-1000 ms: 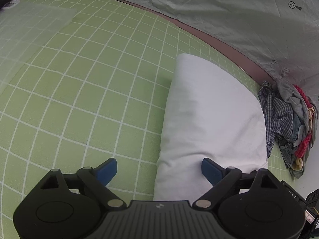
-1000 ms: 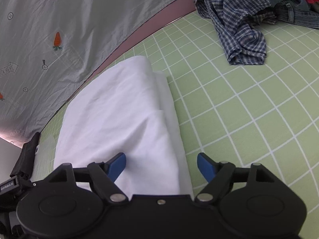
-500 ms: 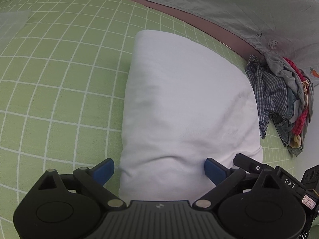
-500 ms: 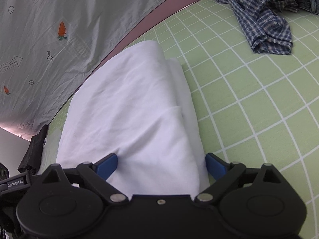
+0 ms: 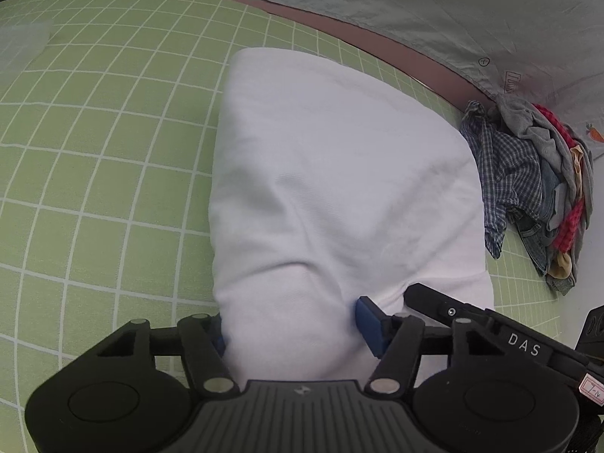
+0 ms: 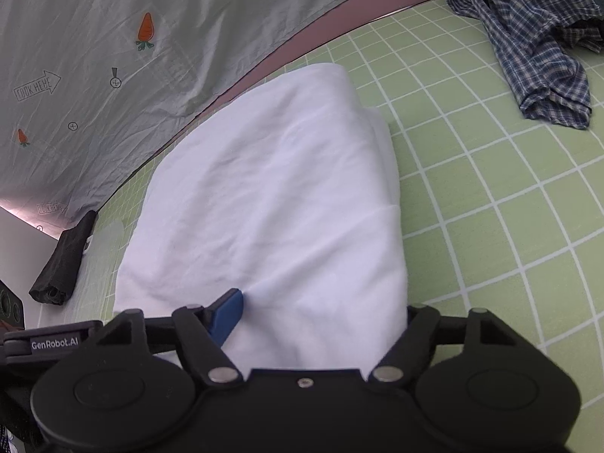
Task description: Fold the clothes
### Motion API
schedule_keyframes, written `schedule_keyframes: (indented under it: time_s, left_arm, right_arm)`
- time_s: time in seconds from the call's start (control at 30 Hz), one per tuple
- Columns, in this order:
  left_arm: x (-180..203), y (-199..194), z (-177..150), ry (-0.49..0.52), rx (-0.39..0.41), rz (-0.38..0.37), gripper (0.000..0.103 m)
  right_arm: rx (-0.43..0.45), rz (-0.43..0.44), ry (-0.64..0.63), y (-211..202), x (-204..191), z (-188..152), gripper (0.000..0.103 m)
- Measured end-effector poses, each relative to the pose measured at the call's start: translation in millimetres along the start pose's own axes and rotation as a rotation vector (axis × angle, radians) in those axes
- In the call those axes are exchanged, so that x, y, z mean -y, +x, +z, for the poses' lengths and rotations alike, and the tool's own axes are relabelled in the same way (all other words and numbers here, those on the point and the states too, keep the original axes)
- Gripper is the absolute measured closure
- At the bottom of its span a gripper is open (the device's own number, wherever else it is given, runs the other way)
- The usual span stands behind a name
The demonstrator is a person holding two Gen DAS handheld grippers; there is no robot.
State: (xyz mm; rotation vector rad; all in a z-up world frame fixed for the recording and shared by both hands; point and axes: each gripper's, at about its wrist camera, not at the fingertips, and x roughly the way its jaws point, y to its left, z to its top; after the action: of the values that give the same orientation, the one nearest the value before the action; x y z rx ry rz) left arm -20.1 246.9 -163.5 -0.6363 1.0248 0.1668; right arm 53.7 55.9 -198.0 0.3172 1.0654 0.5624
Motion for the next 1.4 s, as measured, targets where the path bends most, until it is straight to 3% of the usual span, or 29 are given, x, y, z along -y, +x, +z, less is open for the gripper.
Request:
schedule_keyframes:
  time_s: [0.1,0.2,0.57,0.8,0.97,1.1,1.2,1.4]
  left_arm:
    - [10.5,-13.5,-5.7,0.053,0.043,0.027,0.057]
    - [15.2,-27.2,-15.5,0.081,0.077,0.058,0.058]
    - [2.7,-73.2,-71.3,0.021,0.124,0.132,0.058]
    - [-10.9,-97.5,-77.0,-0.055,0.144,0.211,0.058]
    - [-40.9,-120.7,-59.8,-0.106,0.22,0.238,0.058]
    - [-89.1,-141.7,-28.8,-0.17,0.269,0.221,0.058]
    - [-127.1,-156.5,0.1,-0.188,0.312,0.23,0.058]
    - [-239.3,-204.8,73.7,-0.234,0.396,0.25,0.058]
  right_arm:
    - [0.013,-0.008,-0.003,-8.7,-7.5,-2.1,0.068]
    - [0.03,-0.011,-0.006,-19.3,-15.5,-7.1,0.076]
    - [0.006,0.039,-0.068,-53.2,-34.4,-44.1,0.077]
    - [-0.064,0.101,-0.141,-48.4,-58.0,-51.7,0.077]
    - [-0.091,0.157,-0.171,-34.0,-86.2,-46.8,0.077]
    - [-0.095,0.206,-0.186,-9.9,-132.2,-31.8,0.077]
    - [-0.083,0.223,-0.232,23.4,-191.7,-19.9,0.077]
    - [-0.061,0.256,-0.326,90.0,-310.7,4.1,0.077]
